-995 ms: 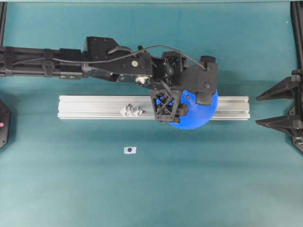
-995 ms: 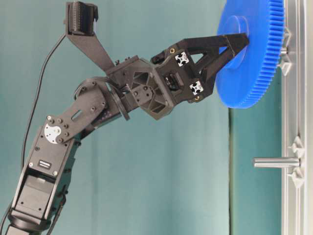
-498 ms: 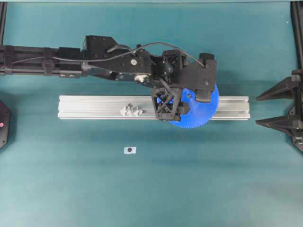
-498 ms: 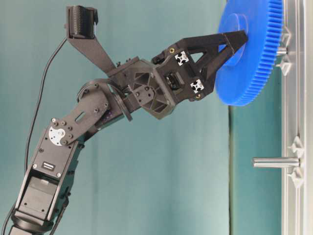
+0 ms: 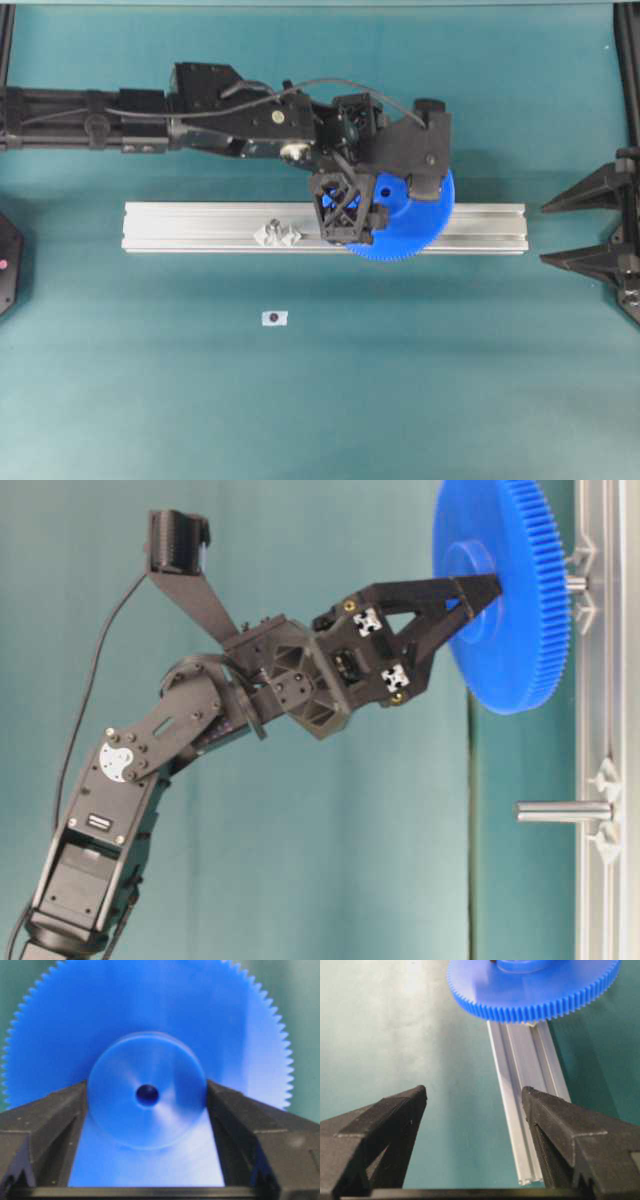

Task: Insert the large gear onto the shaft.
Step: 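Align the gear's center hole with the shaft tip using the left gripper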

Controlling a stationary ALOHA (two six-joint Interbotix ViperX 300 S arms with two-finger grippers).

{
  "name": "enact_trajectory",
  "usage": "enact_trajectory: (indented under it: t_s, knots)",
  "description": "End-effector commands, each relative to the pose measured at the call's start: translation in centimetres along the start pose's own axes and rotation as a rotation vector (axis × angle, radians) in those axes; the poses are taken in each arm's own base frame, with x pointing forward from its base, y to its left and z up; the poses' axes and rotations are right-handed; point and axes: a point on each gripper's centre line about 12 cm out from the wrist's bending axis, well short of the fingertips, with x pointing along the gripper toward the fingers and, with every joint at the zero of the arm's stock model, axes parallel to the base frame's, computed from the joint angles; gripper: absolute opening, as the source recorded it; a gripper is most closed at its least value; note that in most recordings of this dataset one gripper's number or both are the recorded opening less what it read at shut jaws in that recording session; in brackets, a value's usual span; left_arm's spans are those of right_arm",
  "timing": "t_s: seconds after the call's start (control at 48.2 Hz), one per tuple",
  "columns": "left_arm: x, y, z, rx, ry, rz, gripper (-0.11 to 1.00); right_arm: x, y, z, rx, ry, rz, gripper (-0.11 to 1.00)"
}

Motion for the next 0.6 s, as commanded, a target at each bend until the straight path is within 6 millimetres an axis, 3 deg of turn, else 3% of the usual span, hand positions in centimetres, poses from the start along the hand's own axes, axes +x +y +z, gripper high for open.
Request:
enact_trajectory:
  t_s: [0.0, 0.332, 0.581]
  knots:
    - [0.1, 1.3, -0.3, -0.022, 0.003, 0.016, 0.78, 0.0, 0.1, 0.6, 0.012, -0.013, 0.000, 0.83]
    - [0.8, -1.2, 1.0, 0.025, -0.011, -0.009, 0.78, -0.1, 0.1, 0.7, 0.012, -0.014, 0.000, 0.83]
    - [0.5, -1.0, 1.8, 0.025, -0.029, -0.001, 0.79, -0.1, 0.1, 0.7, 0.012, -0.017, 0.001, 0.83]
